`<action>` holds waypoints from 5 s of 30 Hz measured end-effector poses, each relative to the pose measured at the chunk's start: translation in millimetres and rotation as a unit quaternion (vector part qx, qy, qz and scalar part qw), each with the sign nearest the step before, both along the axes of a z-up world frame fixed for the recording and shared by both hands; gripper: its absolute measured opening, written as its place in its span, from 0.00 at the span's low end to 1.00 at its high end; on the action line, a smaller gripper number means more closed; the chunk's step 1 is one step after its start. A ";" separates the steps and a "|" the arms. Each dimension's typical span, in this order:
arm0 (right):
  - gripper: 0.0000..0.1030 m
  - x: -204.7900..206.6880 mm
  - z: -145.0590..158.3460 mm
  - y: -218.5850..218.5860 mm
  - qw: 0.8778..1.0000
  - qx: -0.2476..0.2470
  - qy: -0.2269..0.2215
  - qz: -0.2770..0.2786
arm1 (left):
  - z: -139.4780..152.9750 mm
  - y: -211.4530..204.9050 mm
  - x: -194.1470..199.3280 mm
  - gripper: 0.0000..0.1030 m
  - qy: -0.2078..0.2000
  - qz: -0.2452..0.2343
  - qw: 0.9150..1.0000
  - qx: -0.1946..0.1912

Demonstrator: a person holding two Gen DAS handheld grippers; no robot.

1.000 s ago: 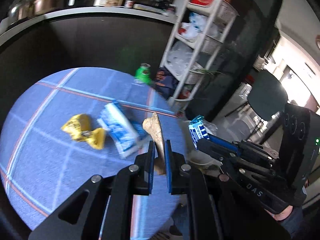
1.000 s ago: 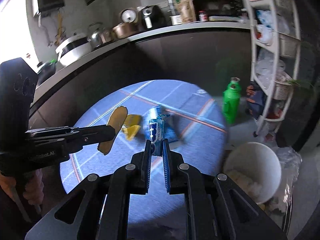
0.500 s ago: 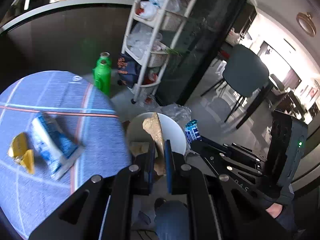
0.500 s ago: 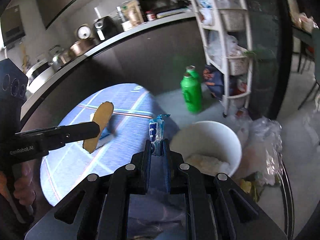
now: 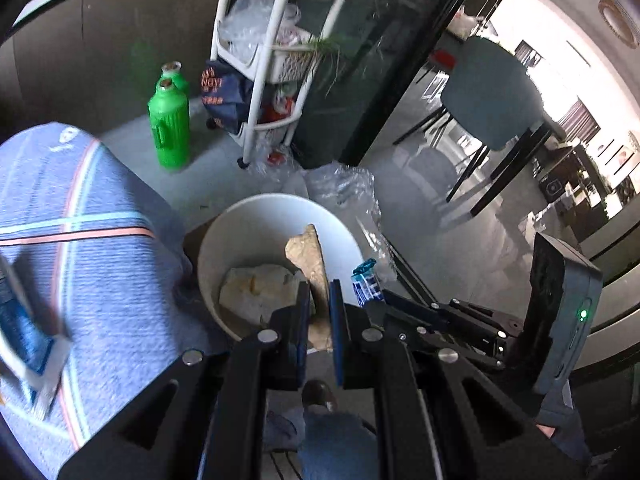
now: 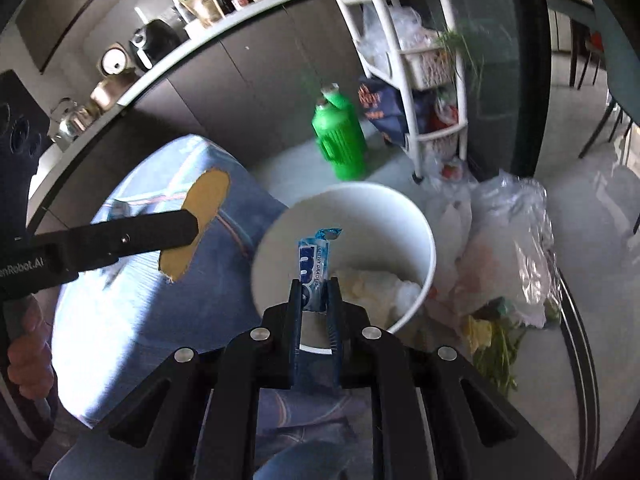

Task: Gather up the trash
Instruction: 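Open both grippers over the bucket to drop the items, then grasp the yellow chip bag with the left gripper while the right grasps the blue snack bag, then lift both bags and carry them over the bucket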

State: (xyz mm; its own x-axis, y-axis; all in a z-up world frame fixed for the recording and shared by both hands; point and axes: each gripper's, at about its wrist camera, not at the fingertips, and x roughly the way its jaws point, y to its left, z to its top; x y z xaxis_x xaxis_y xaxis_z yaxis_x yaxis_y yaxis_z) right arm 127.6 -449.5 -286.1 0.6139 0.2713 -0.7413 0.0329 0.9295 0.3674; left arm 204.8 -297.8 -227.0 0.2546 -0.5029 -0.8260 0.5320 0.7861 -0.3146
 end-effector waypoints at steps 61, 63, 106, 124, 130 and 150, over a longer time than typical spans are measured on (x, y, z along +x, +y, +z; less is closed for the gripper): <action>0.92 -42.5 113.0 128.7 0.982 -0.098 -0.111 0.114 | 88.7 195.8 -92.0 0.96 -0.079 0.240 0.968 -0.007; 0.92 -43.9 116.5 138.3 0.981 -0.101 -0.113 0.123 | 87.9 207.6 -96.3 0.96 -0.079 0.248 0.966 -0.007; 0.37 70.1 46.5 280.2 0.967 -0.110 -0.038 0.227 | 2.8 349.0 -0.9 0.65 0.052 0.372 0.919 -0.118; 0.32 46.8 46.5 265.9 0.970 -0.098 -0.038 0.220 | -26.7 329.0 40.6 0.25 0.063 0.378 0.922 -0.048; 0.25 30.4 60.7 253.2 0.975 -0.089 -0.053 0.195 | -6.1 319.1 15.0 0.16 0.030 0.352 0.935 -0.032; 0.25 -38.5 130.0 210.4 0.975 -0.079 -0.126 0.164 | 75.0 258.8 -93.3 0.15 -0.065 0.282 0.957 0.019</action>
State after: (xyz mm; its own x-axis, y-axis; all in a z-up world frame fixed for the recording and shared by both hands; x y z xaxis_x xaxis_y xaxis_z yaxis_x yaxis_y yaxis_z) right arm 89.1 -239.1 -156.2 0.6815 0.3782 -0.6264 -0.3482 0.9206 0.1769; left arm 111.5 -39.0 -152.0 0.5779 -0.2260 -0.7842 0.0523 0.9692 -0.2408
